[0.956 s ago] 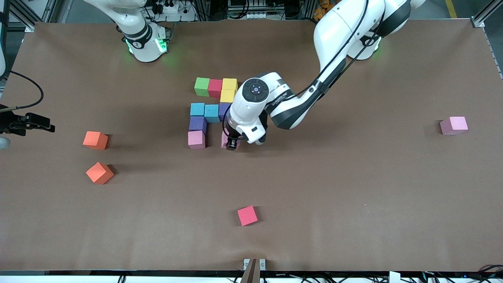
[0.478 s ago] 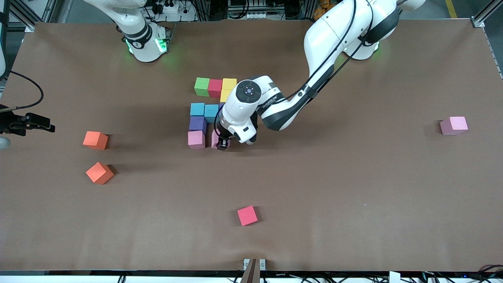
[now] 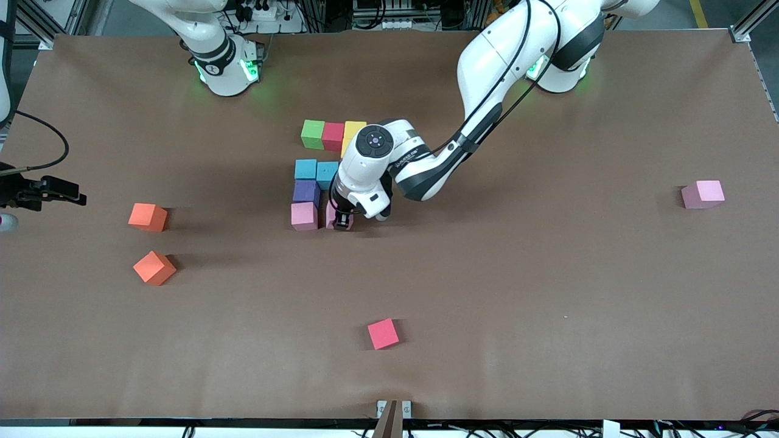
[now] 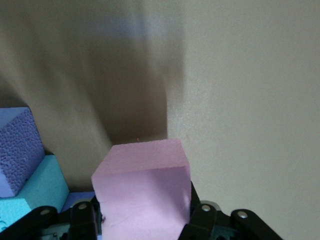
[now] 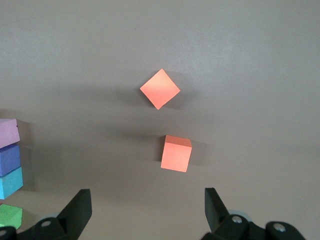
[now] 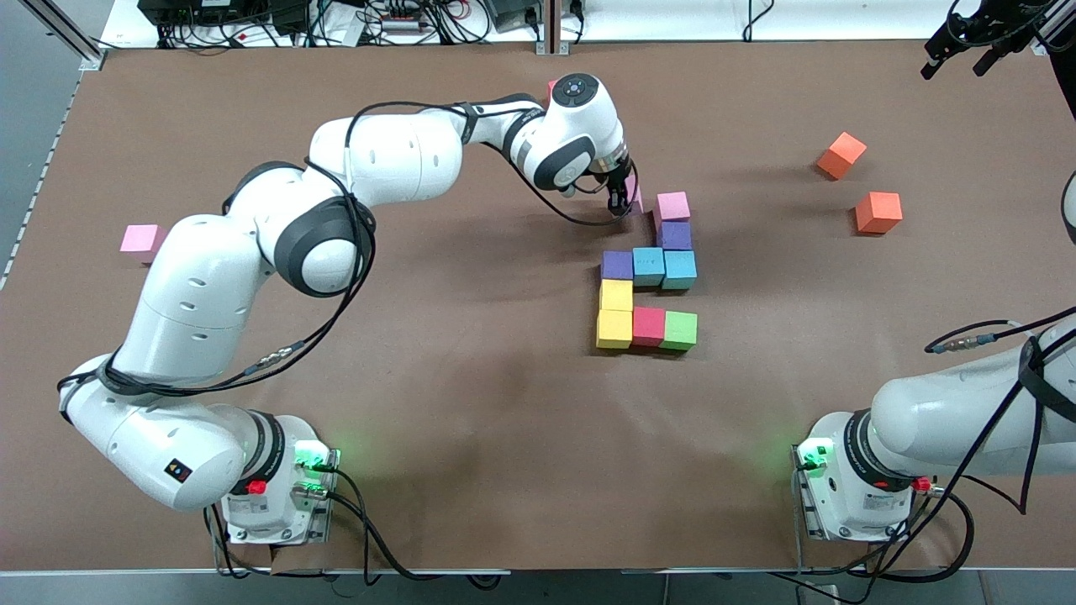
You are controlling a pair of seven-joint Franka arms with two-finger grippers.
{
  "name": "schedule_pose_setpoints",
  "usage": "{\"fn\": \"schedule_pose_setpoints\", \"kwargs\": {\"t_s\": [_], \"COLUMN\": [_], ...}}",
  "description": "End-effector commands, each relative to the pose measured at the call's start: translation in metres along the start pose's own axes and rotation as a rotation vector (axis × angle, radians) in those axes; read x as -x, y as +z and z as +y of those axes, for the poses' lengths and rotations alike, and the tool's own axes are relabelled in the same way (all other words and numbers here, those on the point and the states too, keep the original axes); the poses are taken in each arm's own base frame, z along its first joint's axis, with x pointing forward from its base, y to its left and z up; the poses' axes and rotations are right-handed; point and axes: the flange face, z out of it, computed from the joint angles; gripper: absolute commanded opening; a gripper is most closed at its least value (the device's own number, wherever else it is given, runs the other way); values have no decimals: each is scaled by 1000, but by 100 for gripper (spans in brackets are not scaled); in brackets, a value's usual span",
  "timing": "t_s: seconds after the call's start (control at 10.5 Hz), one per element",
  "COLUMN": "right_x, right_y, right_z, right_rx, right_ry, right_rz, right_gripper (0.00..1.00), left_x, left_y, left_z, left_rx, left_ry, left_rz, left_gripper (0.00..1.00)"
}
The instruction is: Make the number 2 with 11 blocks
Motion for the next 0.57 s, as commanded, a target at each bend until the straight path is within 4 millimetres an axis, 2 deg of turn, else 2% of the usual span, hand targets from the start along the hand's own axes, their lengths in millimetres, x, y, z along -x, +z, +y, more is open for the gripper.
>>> {"fn": "schedule_pose_setpoints", "kwargs": {"t_s": [0.0,0.48], "right_x": [-1,-1], "right_y": [-2,-2], "right_z": [4,4], "right_rx": [-16,-15], "right_ry": [-9,-9], "right_rz": [9,11], "right_gripper": [100,100], "left_x": [2,1], "left_y": [4,16], "left_z": [3,4], "left_rx": [1,29], "left_ry": [12,-11], "left_rz": [-13,-72], "left_gripper": [11,11]}}
